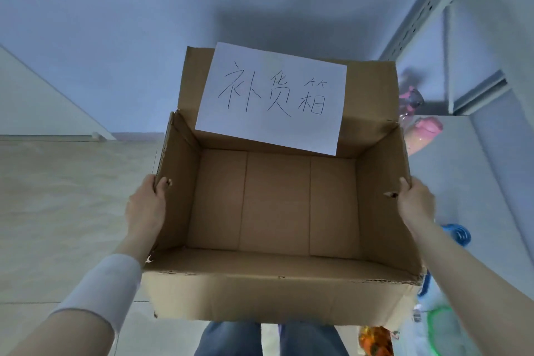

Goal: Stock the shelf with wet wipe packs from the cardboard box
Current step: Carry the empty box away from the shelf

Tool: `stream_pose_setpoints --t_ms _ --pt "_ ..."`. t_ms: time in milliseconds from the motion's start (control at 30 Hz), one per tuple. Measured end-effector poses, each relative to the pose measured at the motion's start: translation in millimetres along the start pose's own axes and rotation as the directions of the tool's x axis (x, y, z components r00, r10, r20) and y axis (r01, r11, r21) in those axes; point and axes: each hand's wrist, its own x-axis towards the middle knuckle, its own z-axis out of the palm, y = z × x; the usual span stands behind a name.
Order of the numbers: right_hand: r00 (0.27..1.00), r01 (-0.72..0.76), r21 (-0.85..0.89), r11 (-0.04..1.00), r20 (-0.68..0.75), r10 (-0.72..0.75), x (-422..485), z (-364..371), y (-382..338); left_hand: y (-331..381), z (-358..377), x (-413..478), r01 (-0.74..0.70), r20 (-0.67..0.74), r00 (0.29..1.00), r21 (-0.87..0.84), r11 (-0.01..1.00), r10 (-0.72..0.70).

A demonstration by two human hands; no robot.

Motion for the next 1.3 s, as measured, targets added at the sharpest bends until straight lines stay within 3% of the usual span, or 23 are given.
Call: stream_pose_setpoints --t_ms 200,600,1300 --pt "0.995 0.061 -0.051 0.997 0.077 -0.057 71.8 27.1 -11.7 10.5 45.3 11.5 0.13 -0.034 0.991 -0.009 0.991 -0.13" --pt "0.987 0.085 -0.107 0.991 0.142 -0.069 150.3 113.3 -5.1 1.7 132.7 75.9 0.125 -0.068 0.99 0.038 0.991 -0.122" --pt "0.984 0.087 -0.146 0.985 0.164 -0.062 186.8 144.2 -32.1 11.4 143.2 112.0 0.181 -0.023 0.984 0.099 0.979 -0.179"
